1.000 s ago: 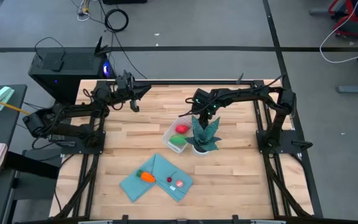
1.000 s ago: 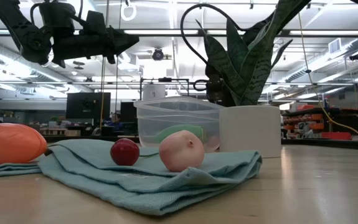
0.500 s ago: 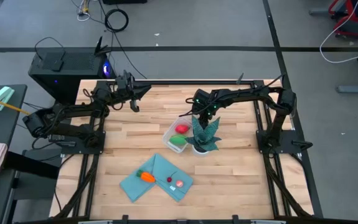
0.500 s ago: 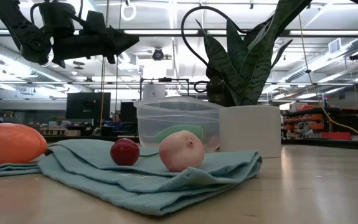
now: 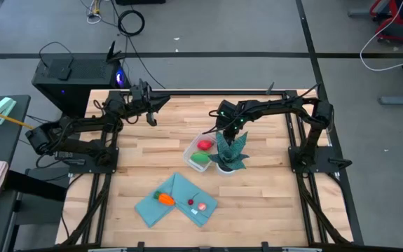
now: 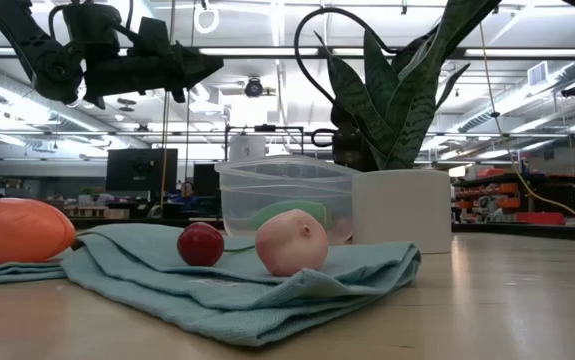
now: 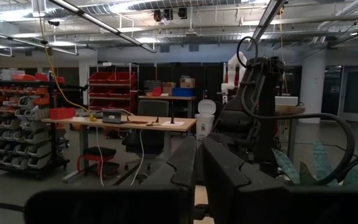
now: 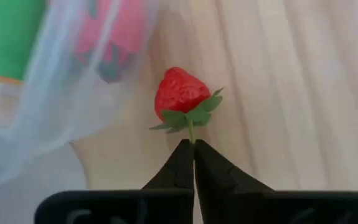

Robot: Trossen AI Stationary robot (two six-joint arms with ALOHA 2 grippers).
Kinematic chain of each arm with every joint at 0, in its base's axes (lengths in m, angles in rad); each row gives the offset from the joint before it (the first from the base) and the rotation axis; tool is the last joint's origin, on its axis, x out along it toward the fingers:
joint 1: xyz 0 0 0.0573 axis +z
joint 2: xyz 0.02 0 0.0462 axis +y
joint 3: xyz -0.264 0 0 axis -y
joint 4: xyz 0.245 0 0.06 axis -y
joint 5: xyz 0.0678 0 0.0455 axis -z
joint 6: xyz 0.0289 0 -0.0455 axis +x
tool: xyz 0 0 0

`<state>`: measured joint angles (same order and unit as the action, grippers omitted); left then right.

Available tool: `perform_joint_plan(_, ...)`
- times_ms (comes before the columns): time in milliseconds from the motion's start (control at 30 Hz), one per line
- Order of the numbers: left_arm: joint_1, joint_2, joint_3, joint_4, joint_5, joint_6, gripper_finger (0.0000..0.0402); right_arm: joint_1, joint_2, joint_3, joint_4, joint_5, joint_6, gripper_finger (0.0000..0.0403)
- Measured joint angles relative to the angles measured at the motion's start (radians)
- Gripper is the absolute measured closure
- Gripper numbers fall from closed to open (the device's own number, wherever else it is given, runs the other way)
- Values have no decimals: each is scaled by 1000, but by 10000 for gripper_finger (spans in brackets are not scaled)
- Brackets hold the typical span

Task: Pick and placing Produce into tupperware
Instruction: Put the strawberry into the container

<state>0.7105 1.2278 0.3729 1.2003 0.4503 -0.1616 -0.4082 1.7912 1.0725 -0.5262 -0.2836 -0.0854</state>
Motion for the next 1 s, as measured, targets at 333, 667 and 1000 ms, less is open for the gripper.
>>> perform_joint_plan(333, 0, 0, 0, 0, 0, 0, 365, -62, 0, 50, -20, 105, -54, 401)
perform_joint_plan(667, 0, 0, 0, -1, 0, 0, 370, -89, 0, 282, -232, 160, -107, 402)
perform_joint_plan(1000, 0, 0, 0, -1, 0, 0, 364, 51, 0, 555, -466, 95, -91, 403)
